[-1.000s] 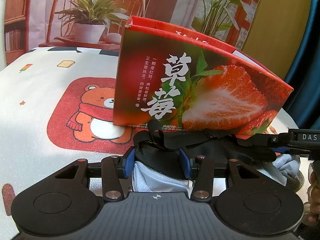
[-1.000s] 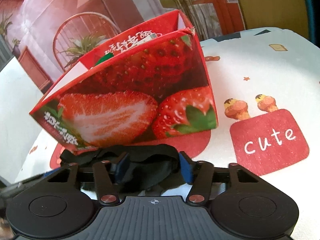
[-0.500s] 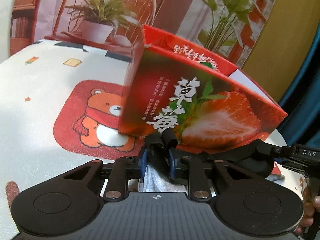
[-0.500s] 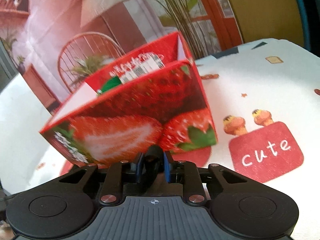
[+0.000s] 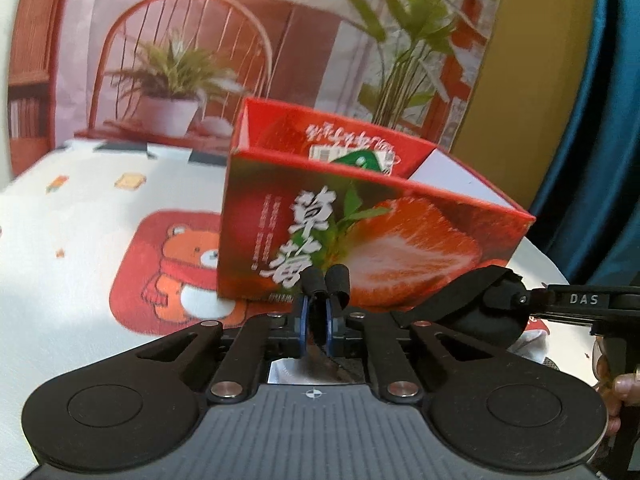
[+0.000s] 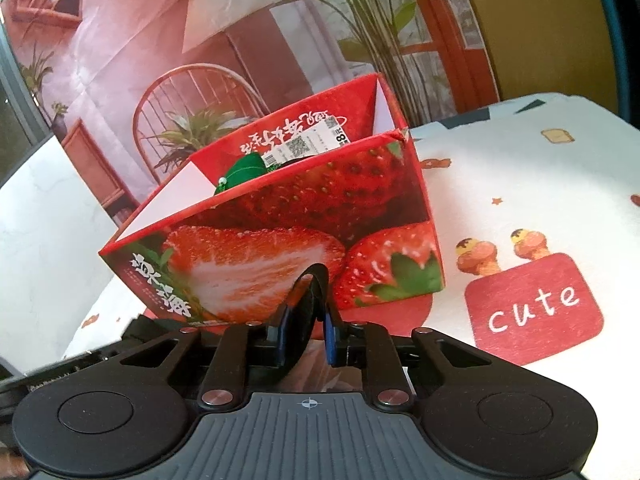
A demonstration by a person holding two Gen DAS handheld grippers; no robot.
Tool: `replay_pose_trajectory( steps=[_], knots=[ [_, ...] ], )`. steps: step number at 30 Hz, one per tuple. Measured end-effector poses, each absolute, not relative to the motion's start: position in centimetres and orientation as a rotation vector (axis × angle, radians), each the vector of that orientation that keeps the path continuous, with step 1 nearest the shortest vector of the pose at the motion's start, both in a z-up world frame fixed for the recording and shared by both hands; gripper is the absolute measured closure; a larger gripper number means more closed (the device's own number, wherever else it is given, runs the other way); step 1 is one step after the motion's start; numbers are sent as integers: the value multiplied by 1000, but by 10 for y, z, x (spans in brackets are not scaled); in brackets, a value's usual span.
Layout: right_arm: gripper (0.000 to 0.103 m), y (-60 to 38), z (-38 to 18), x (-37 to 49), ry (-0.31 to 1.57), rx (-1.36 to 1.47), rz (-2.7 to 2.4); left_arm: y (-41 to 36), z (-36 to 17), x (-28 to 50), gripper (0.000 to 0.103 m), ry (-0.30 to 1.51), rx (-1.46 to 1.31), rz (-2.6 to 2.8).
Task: Organize soft objects
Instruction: 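Lift the black eye mask with both tools over the red box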
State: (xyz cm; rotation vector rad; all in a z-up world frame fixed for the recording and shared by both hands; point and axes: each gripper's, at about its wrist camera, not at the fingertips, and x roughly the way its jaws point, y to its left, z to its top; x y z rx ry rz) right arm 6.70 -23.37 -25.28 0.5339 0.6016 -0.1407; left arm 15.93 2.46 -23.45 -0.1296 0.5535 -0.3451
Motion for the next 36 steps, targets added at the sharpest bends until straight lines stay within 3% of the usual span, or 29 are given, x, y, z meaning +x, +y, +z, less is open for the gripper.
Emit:
replay_pose_trajectory(
  steps=[21,27,36],
  knots=[
    [94,-241,-141,92,370,376,-7,10,-121,162,95,242,-60,-345],
    [94,-255,-134,139,409,340,-29,-3,-117,214,95,355,-60,-362],
    [94,-268,-175,180,530,334,-84,-20,-146,259,95,452,28,-326]
  ],
)
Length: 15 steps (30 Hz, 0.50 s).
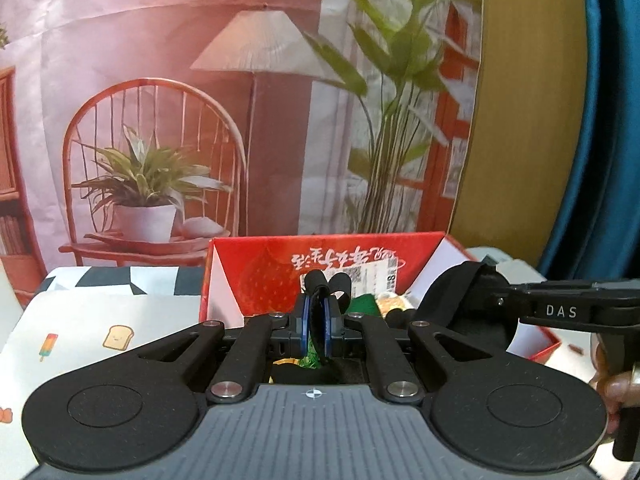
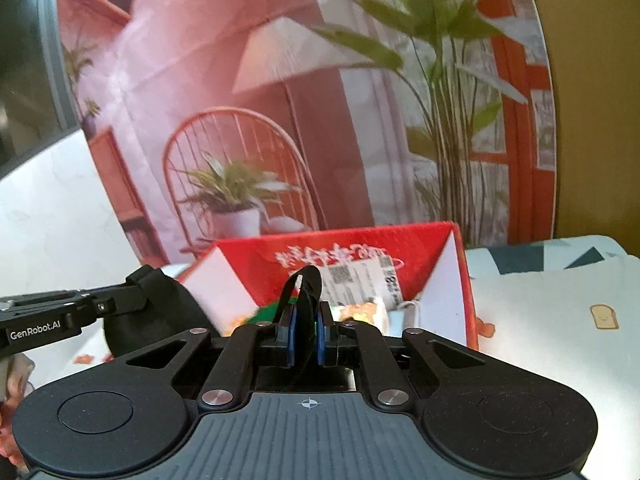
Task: Organize soft objects
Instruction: 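Lift the black eye mask with both tools over the red box, then lower the eye mask into the box and open both tools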
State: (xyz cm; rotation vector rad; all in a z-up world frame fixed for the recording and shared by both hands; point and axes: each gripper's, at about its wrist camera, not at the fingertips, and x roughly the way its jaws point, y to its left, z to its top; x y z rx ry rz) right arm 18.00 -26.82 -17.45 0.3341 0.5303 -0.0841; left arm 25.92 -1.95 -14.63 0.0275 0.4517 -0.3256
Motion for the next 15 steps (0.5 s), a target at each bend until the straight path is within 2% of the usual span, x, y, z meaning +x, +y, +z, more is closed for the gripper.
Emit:
replay_pose_trajectory(
  steps=[10,15],
  knots=[
    [94,-280,-190,194,529,287,-139,-32,-144,276,95,411,90,-329],
    [94,-276,-197,194,561,260,-122,-34,-162,280,95,472,142,-332]
  ],
)
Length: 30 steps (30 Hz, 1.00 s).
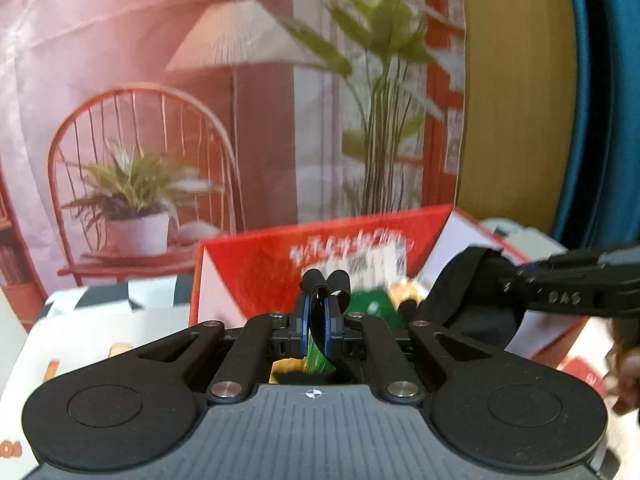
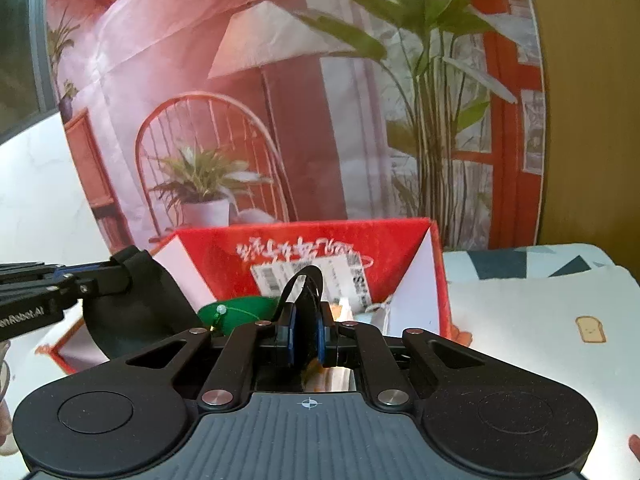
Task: Organize soft objects
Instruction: 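Lower the eye mask into the box and open both tools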
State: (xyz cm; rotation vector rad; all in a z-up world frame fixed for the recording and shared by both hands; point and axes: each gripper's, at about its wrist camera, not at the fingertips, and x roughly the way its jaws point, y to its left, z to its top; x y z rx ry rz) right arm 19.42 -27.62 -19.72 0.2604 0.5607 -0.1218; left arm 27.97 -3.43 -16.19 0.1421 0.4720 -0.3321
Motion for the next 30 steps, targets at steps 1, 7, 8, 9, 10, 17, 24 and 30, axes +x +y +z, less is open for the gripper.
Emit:
replay_pose_trajectory(
  steps=[1,7,8,9,10,17,24,30],
  knots=[
    [94,-275,-200,194,572,251,-121,-32,-165,281,95,495,131,-332],
    [93,-272,-205,192,603,255,-119,-23,-174,289,95,576,106,-342],
    [93,-271,-205,192,610,249,-116,-23,-175,289,95,581,107,-344],
    [93,-270,-205,192,616,245,-114,-23,-175,289,95,586,107,-348],
    [93,-269,-206,192,624,245,-113,-24,-176,290,95,592,108,-352],
    [93,-267,-211,192,671,270,-123,-27,-180,294,94,632,120,-355],
    [79,-261,-206,187,671,221,-170,-20,-170,285,45,596,123,-352],
    [31,-258,-197,176,634,184,-219,-16,-159,270,22,555,133,-334]
  ],
)
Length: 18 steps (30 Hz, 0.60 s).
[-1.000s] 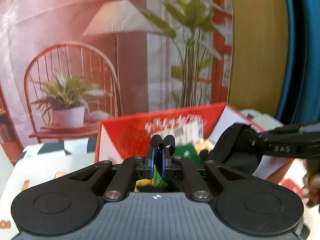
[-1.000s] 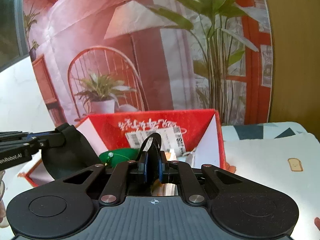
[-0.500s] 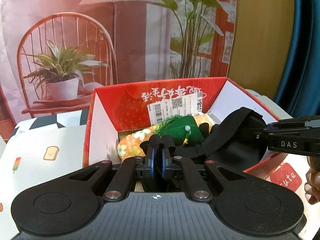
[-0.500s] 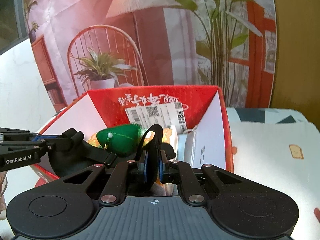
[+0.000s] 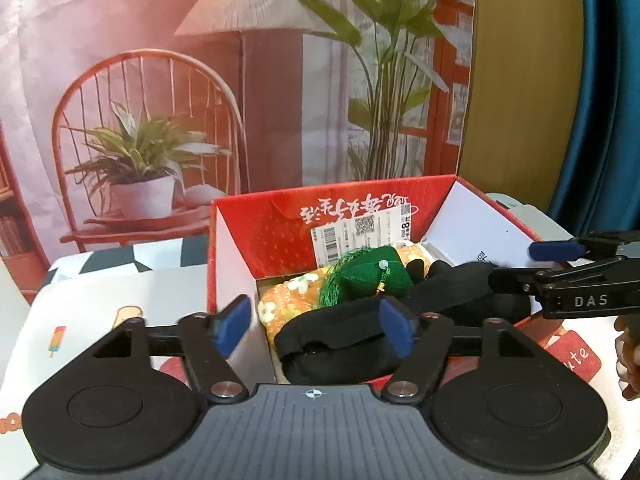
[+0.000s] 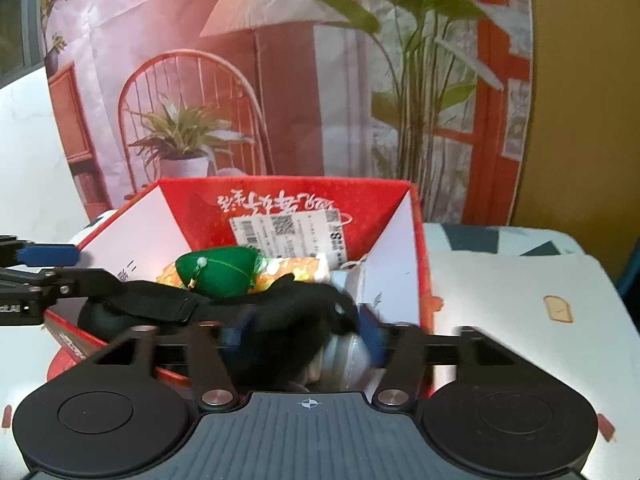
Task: Organize soft objects
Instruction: 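Lower the eye mask into the box and open both tools, then move both tools down to the clear bag of green cables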
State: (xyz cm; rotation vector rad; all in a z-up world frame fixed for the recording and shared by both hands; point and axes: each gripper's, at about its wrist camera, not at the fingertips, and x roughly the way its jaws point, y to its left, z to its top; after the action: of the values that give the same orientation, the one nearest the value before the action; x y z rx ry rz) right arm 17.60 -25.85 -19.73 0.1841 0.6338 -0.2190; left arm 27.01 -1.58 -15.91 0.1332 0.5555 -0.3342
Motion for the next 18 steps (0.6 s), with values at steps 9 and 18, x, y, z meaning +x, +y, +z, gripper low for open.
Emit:
replay_pose_trajectory(
  steps=[9,18],
  knots=[
    [1,-249,-184,145,550,179,-234,-9,-152,227,7,522,99,-341],
    [0,-229,-197,88,516,242,-208,3,-180,173,7,572,45,-344]
  ],
)
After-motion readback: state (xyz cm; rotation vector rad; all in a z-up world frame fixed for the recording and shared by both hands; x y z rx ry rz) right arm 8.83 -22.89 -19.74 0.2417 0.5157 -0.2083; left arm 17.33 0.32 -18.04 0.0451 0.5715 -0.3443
